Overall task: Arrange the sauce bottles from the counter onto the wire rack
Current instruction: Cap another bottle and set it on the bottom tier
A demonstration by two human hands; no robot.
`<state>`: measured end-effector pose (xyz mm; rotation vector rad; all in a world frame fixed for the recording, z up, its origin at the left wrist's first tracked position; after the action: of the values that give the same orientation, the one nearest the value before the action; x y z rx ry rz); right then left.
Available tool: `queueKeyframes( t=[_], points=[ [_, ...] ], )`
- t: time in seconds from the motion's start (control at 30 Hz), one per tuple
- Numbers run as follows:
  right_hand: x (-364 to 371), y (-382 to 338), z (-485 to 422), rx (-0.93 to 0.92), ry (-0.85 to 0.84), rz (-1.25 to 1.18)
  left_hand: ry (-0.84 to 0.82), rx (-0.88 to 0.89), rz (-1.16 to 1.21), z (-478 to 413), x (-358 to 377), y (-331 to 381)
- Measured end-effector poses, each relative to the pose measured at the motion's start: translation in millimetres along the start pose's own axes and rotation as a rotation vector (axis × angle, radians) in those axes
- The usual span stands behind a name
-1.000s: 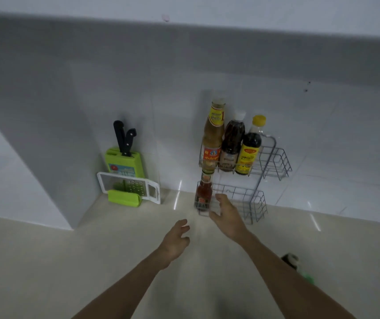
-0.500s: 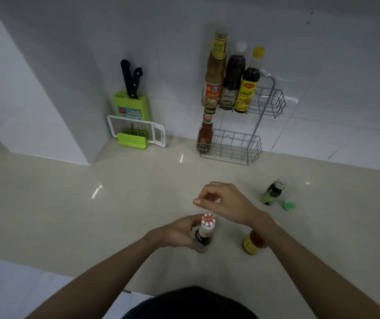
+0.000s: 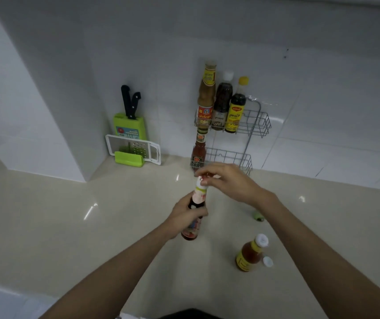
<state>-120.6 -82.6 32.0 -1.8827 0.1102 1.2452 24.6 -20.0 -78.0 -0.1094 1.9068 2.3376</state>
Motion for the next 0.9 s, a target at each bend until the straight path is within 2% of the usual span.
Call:
queueKeyframes(
  t=[0.07,0.13,0.27,0.37,0.43,0.5,0.57,0.67,0.73,0.8,0.83,0.9],
  points=[
    [-25,-6,-17,0.033,-0.012,-0.188,0.011,0.024,0.064,-11,-8,31],
    [-45,-14,-28,0.008,-0.082,-0.273,-0.108,0.059,0.138,-18,-15,54],
    [-73,-23,-42,-0.059,-0.223,-0.271,-0.362,0.082,0.227,-20,-22,74],
    [-87,-22,-49,-0.057,-0.289,-0.212,-0.44,0.08,0.24,-19,-22,79],
    [-92,-21,-50,-0.042,-0.259,-0.127,-0.386,0.1,0.192,-18,-21,83],
    [-89,-20,-50,-0.031,-0.186,-0.022,-0.265,0.12,0.121,-22,-20,87],
    [-82,-19,-48,-0.105,-0.083,0.162,-0.177,0.128,0.062,-27,-20,88],
    [-71,-11,-41,-0.257,0.083,0.481,-0.156,0.136,-0.02,-31,-16,87],
    [-66,-7,-39,-0.165,0.193,0.646,-0.009,0.134,-0.102,-33,-8,85],
    [-59,-6,-39,-0.028,0.322,0.602,0.189,0.143,-0.186,-35,-3,84],
    [-57,-5,-40,-0.009,0.352,0.531,0.213,0.152,-0.197,-37,-3,84],
    [-61,-4,-41,-0.077,0.284,0.432,0.093,0.165,-0.149,-38,-6,88]
  ],
)
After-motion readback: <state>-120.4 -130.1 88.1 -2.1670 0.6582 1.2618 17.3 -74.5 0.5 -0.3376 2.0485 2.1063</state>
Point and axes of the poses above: each hand's wrist, its own z-axis away from the middle knuckle, its own x-axis out of the palm, y = z × x, the point moved 1 cm from there along -z, towards the middle knuckle, and after that the axes turned 1 degree about -z, right-handed, at the moved point
